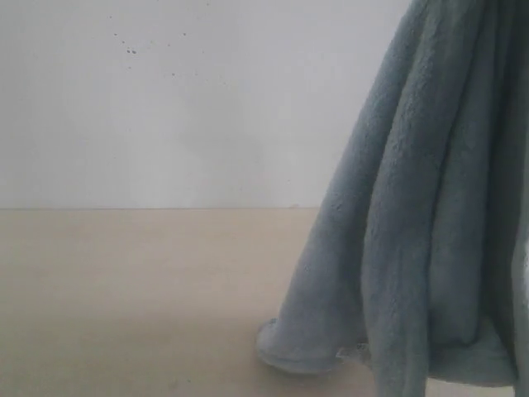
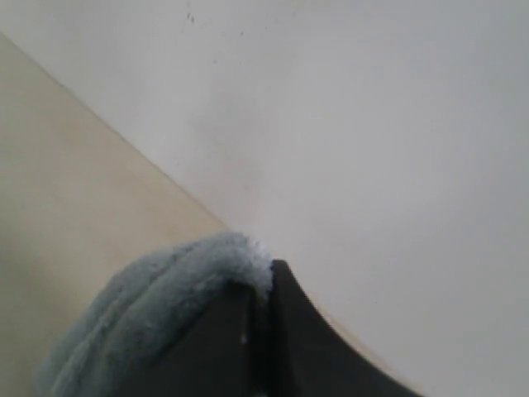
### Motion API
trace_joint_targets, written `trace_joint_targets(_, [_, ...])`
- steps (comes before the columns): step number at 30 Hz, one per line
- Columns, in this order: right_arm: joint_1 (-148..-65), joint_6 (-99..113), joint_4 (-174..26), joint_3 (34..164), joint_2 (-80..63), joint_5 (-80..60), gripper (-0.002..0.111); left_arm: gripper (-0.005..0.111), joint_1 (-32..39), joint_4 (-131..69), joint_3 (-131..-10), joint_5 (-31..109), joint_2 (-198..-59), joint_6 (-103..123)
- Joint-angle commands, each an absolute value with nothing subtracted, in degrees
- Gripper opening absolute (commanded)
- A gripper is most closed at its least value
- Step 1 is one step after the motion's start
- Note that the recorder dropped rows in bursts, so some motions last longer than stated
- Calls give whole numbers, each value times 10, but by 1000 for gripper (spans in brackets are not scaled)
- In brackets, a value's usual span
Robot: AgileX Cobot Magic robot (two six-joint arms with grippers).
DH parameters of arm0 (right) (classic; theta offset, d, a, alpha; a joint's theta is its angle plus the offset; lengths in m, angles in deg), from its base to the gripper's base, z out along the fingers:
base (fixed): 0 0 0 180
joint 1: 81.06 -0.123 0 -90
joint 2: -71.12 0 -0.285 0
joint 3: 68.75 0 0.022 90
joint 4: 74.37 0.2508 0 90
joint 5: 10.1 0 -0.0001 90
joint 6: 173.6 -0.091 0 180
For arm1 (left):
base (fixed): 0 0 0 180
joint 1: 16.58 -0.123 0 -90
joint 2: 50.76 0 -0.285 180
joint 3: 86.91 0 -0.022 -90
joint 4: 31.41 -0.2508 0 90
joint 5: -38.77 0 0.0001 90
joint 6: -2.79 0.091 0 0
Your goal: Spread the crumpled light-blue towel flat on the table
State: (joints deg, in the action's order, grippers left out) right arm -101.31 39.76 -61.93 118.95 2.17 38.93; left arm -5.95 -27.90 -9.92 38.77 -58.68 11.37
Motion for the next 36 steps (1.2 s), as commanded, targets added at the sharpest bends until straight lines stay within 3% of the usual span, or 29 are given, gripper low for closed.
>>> trace_joint_targets(1, [-1016, 377, -653, 1154, -16, 407, 0, 4, -62, -274, -97, 391, -585, 117])
trace_joint_targets(9, [-1015, 355, -725, 1020, -156, 275, 0, 4, -62, -274, -97, 391, -585, 117])
trace_joint_targets(16, [-1015, 340, -744, 1014, -295, 229, 4, 4, -62, -274, -97, 391, -585, 117])
trace_joint_targets(19, [-1015, 336, -744, 1014, -305, 238, 29, 4, -62, -274, -97, 391, -585, 117])
trace_joint_targets(21, [-1015, 329, -744, 1014, -302, 245, 56, 4, -62, -274, -97, 391, -585, 117])
trace_joint_targets(22, [-1015, 321, -744, 1014, -299, 247, 63, 4, -62, -274, -97, 391, -585, 117])
trace_joint_targets(27, [-1015, 290, -722, 1006, -228, 284, 48, 4, -62, -274, -97, 391, -585, 117])
trace_joint_targets(36, [-1015, 255, -635, 815, -25, 318, 47, 4, -62, -274, -97, 391, -585, 117])
